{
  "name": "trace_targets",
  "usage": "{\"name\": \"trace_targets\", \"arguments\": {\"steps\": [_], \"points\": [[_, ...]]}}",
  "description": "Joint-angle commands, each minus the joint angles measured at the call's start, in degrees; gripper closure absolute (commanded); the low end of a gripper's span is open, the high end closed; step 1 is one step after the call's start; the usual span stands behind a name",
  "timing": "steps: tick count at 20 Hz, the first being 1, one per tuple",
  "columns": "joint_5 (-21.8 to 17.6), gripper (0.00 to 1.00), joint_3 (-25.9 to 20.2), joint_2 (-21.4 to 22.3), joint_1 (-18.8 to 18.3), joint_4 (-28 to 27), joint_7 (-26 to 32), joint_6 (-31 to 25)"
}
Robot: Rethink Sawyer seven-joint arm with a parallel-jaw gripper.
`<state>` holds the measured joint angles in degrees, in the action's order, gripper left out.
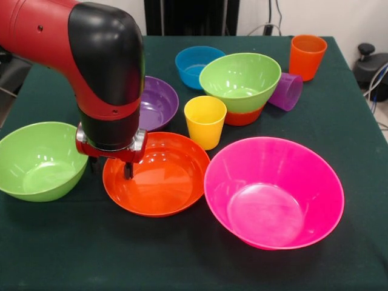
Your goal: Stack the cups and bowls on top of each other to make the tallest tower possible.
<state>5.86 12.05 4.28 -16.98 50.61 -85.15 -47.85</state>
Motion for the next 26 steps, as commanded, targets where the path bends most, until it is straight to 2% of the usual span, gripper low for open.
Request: {"name": "trace_targets", "arguments": {"steps": [1,11,12,13,14,26], "points": [[-5.0,0.00,-7.1,-2.9,-0.5,-1.8,7.2,-0.5],[-4.8,0.00,-7.2,-2.9,-0.4,-1.6,7.1,-0.5],[-4.8,1.00,-7.2,-2.8,-0.4,-1.4,7.1,-0.5],[-4.8,1.00,-7.2,-2.8,-0.4,-1.3,7.0,-0.3],[-4.8,0.00,-7.2,-2.7,-0.4,-1.2,6.8,-0.2],[-4.9,0.00,-7.8,-2.3,-0.8,-0.5,7.0,0.5]]}}
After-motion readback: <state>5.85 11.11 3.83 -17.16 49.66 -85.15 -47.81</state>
